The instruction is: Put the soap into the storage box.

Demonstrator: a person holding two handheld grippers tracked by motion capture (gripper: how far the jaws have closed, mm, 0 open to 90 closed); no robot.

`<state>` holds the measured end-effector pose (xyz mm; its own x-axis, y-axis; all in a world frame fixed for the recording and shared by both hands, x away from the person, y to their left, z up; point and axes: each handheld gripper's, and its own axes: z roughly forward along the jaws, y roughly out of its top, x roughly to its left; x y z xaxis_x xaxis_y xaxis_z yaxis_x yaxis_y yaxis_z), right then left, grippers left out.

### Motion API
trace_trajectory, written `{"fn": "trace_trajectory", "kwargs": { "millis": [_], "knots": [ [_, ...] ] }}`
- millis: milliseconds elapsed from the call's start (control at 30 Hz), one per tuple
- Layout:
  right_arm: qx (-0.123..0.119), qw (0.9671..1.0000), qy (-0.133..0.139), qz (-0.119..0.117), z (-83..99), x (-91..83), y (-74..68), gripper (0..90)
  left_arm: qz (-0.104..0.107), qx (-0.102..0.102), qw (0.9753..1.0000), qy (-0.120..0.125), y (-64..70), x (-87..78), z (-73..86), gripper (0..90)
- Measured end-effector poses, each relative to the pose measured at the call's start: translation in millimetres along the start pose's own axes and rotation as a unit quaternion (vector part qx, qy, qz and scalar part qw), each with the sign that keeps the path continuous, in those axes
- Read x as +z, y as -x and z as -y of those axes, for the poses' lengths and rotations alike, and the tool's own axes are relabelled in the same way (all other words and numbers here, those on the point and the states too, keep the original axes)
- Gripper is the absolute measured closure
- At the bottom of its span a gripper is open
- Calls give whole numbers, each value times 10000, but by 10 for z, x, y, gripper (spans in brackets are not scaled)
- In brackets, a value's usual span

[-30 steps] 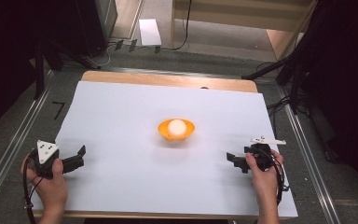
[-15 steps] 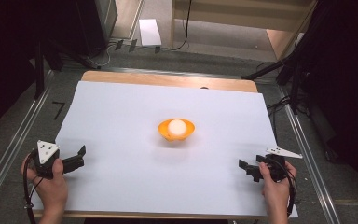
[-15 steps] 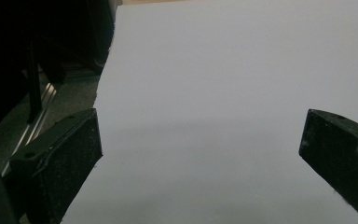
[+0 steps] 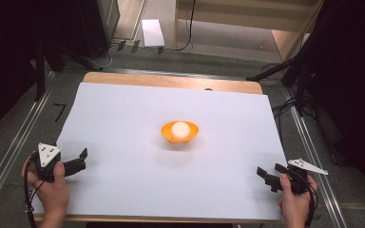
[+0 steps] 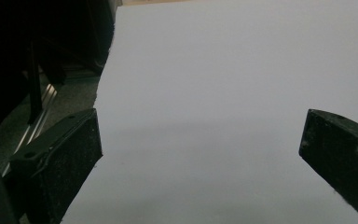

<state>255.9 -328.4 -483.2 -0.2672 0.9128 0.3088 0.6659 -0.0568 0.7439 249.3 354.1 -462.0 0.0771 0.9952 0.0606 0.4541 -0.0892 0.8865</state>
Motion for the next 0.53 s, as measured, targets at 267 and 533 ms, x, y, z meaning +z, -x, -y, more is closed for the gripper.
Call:
{"fn": "trace_trajectory", "kwargs": {
  "millis": [267, 533],
  "knots": [
    [128, 9992, 380, 68, 120, -111, 124, 124, 1, 4, 10000, 10, 2, 2, 1, 0],
    [134, 9965, 821, -94, 175, -152, 134, 122, -7, 12, 10000, -40, -3, 4, -4, 0]
  ]
}}
